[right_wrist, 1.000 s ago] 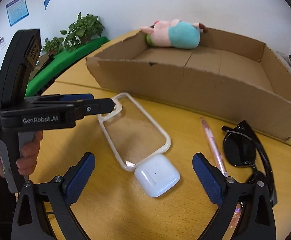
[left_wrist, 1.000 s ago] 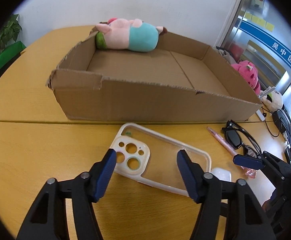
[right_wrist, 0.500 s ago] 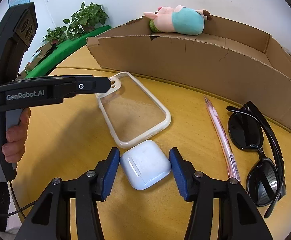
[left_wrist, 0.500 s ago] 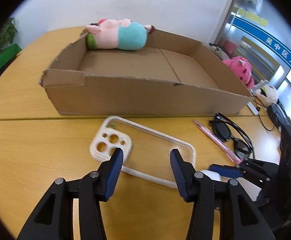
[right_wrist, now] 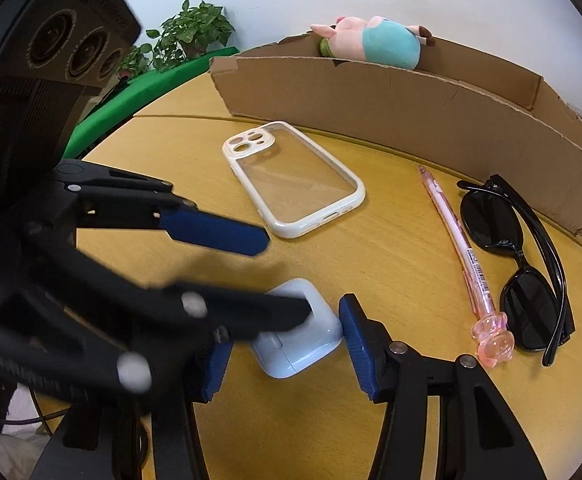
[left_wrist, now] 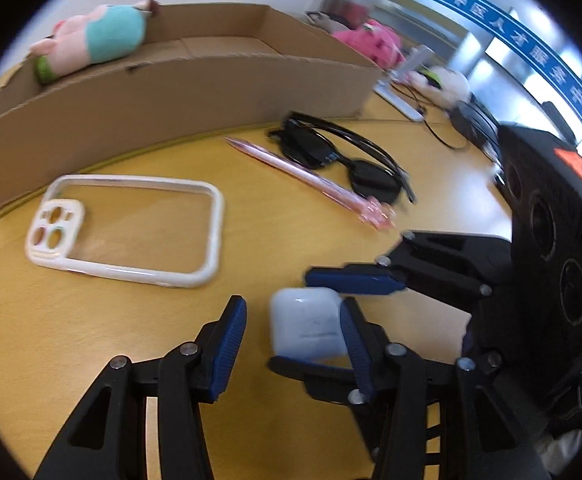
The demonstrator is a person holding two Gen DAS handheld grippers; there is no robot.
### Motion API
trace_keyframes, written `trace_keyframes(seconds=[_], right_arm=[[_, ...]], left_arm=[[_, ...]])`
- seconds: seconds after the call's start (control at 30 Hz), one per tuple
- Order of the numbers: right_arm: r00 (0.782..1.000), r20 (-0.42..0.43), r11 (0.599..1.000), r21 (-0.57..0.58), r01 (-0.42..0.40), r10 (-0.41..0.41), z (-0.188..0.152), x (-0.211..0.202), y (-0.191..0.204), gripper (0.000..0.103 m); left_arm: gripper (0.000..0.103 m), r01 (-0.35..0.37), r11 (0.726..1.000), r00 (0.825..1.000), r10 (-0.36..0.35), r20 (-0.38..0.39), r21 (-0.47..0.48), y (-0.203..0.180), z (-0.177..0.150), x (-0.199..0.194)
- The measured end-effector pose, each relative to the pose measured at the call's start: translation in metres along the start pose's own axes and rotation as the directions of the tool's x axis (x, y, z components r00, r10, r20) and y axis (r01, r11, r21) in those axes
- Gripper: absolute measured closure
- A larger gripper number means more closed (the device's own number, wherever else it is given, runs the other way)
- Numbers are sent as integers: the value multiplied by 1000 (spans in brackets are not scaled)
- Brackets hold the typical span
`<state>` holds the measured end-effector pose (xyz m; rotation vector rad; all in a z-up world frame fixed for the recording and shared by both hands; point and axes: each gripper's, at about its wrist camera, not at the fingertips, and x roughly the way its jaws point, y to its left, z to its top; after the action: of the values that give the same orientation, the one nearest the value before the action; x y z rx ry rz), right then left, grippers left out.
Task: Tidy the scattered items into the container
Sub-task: 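Grasp the white earbud case with the right tool and lift it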
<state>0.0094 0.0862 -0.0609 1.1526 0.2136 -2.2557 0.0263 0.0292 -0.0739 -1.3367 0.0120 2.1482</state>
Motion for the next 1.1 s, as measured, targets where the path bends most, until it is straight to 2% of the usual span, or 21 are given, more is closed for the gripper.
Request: trace_keyframes(seconds=[0.13, 0.27, 0.33, 0.4, 0.47, 0.83, 1.1], right_arm=[[999, 2, 997, -71, 43, -43, -6, 0, 13, 47], [998, 9, 992, -109, 60, -60, -10, 0, 21, 46], [998, 11, 991, -116, 61, -60, -11, 0, 22, 47], [998, 14, 992, -113, 59, -58, -13, 0, 22, 48], [998, 16, 992, -105, 65, -63, -13, 0, 21, 56], [999, 29, 998, -55, 37, -35, -15, -5, 20, 57], [997, 71, 998, -51, 37, -33, -14, -16, 21, 56]], left_arm=[[64, 14, 1000, 999, -14, -43, -3, -4, -3, 9], [67, -16, 999, 998, 19, -63, 44, -13, -5, 12], [73, -30, 998, 997, 34, -69, 55, -16, -5, 13], [83, -50, 997, 996, 54, -71, 58, -17, -5, 14], [83, -50, 997, 996, 54, -70, 52, -17, -5, 14], [84, -39, 998, 997, 42, -71, 47, -18, -5, 10], [83, 9, 999, 1000, -8, -14, 42, -15, -10, -6]])
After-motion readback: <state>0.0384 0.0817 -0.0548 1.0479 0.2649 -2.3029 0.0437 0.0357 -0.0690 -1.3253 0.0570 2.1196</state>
